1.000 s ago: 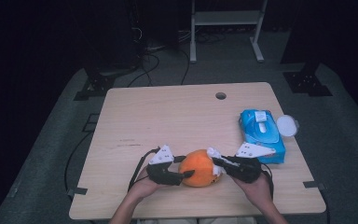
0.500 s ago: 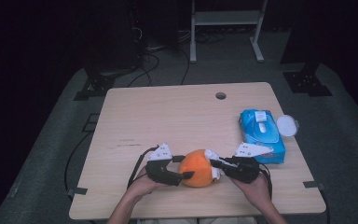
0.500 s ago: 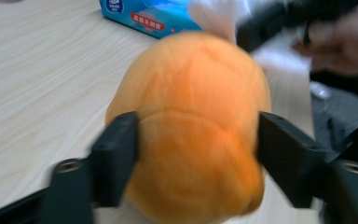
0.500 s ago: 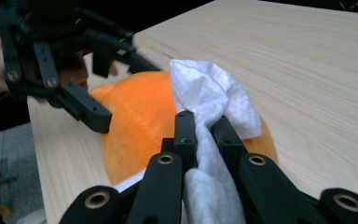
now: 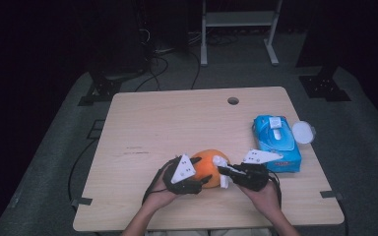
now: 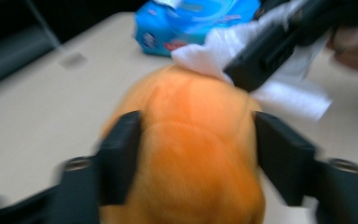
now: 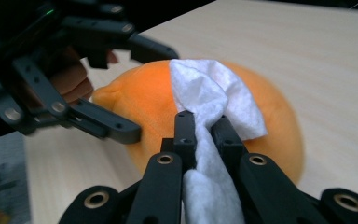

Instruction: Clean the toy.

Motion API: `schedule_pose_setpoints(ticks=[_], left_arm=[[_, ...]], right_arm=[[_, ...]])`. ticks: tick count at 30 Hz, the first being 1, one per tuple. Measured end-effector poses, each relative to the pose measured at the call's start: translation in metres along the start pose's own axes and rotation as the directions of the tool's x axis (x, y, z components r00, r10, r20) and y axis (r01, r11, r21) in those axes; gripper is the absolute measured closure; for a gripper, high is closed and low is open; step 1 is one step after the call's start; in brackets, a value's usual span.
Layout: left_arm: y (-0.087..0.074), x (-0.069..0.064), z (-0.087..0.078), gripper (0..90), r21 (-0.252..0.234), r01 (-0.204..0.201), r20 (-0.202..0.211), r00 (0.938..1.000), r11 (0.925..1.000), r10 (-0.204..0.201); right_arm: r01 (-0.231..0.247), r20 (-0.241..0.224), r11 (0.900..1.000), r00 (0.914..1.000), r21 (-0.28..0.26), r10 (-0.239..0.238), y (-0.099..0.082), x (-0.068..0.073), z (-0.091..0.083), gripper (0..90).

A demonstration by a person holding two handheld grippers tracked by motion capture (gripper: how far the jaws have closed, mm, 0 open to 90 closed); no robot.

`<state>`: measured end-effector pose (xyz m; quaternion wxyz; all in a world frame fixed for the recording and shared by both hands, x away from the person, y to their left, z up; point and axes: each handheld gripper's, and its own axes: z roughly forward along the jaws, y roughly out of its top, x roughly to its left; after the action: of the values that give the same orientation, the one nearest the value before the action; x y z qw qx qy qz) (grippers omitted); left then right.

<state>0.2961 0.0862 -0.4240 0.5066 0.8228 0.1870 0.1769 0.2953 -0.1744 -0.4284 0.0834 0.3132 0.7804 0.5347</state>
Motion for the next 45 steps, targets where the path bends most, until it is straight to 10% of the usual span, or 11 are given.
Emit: schedule_pose_setpoints(ticks=[2,6,12,22,28,36,41,45], left_arm=[[0.001,0.008,-0.004,25.2,-0.018,0.102,0.012,0.9947,0.9946,-0.102],[-0.005,0.008,-0.003,32.5,0.028,0.095,-0.006,0.9954,0.995,-0.095],[-0.013,0.015,-0.009,33.9,0.048,0.118,0.026,0.9925,0.9919,-0.119],[-0.015,0.011,-0.01,34.7,0.076,0.082,0.057,0.9946,0.9937,-0.087],[-0.016,0.012,-0.011,35.2,0.078,0.084,0.066,0.9939,0.9934,-0.089],[-0.016,0.011,-0.012,35.4,0.085,0.062,0.08,0.9944,0.9945,-0.068],[-0.016,0.011,-0.013,35.5,0.086,0.057,0.084,0.9945,0.9947,-0.064],[-0.017,0.011,-0.013,35.5,0.089,0.048,0.088,0.9946,0.9949,-0.056]], right_arm=[[0.005,-0.019,1.0,0.9998,0.003,-0.005,-0.002,0.004,0.003,82.0],[0.034,-0.001,0.9994,0.9994,0.008,-0.034,0.0,0.009,0.004,82.2],[-0.061,0.075,0.9972,0.9956,0.044,0.057,-0.011,-0.017,-0.001,82.1],[0.012,0.036,0.9999,0.9993,0.006,-0.012,0.002,0.004,0.0,82.2],[-0.069,0.126,0.9951,0.9902,0.07,0.06,-0.015,-0.017,0.001,82.2],[-0.006,0.066,0.9997,0.9978,0.022,0.004,-0.001,0.003,-0.001,82.1],[-0.122,0.117,0.9897,0.9866,0.075,0.113,-0.02,-0.021,0.001,82.2],[-0.1,0.102,0.9941,0.9902,0.042,0.095,-0.015,-0.014,-0.002,82.1]])
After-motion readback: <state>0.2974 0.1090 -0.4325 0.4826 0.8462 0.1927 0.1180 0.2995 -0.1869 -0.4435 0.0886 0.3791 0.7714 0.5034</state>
